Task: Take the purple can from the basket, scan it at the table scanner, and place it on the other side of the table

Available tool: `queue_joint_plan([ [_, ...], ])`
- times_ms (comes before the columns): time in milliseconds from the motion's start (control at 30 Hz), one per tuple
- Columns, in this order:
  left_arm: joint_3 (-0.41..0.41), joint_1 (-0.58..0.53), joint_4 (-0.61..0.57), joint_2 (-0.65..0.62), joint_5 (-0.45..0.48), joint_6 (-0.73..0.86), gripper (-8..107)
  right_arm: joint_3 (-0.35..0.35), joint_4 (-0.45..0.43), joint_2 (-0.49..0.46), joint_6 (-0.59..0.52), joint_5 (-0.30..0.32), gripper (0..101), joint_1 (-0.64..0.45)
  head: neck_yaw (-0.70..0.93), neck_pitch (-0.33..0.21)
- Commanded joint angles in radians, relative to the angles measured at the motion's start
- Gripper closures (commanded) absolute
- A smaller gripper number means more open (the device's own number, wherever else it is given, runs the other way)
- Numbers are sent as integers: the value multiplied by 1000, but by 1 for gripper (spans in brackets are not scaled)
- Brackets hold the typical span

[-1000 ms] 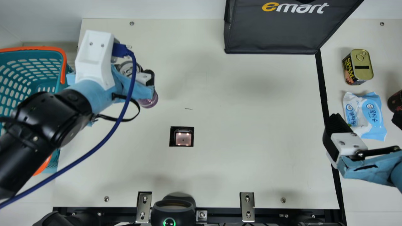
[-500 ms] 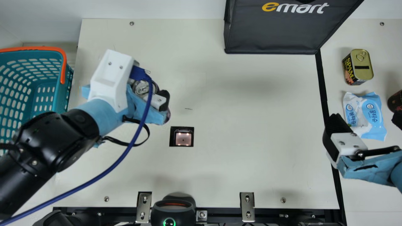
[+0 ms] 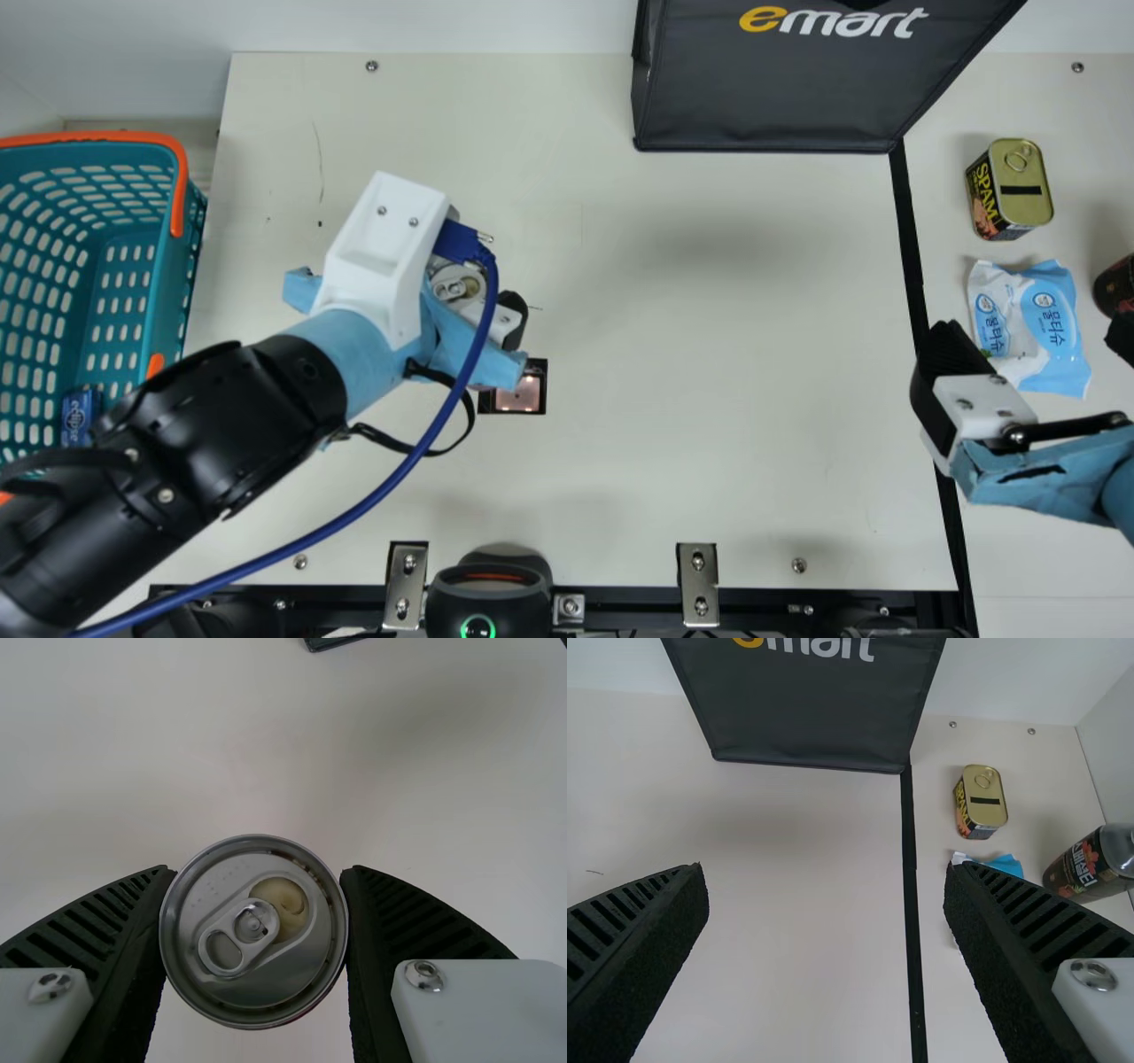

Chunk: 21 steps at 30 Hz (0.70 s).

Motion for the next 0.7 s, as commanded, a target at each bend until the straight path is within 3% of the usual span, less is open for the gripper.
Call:
queue_joint_plan([
  [0, -8, -11, 7, 5, 19, -41, 107, 0, 0, 0, 0, 0, 6, 0, 0, -30],
  [300, -16, -75, 58, 7, 66, -184, 107, 0, 0, 0, 0, 0, 6, 0, 0, -30],
  [667, 49, -177, 130, -8, 65, -338, 107, 0, 0, 0, 0, 0, 6, 0, 0, -30],
])
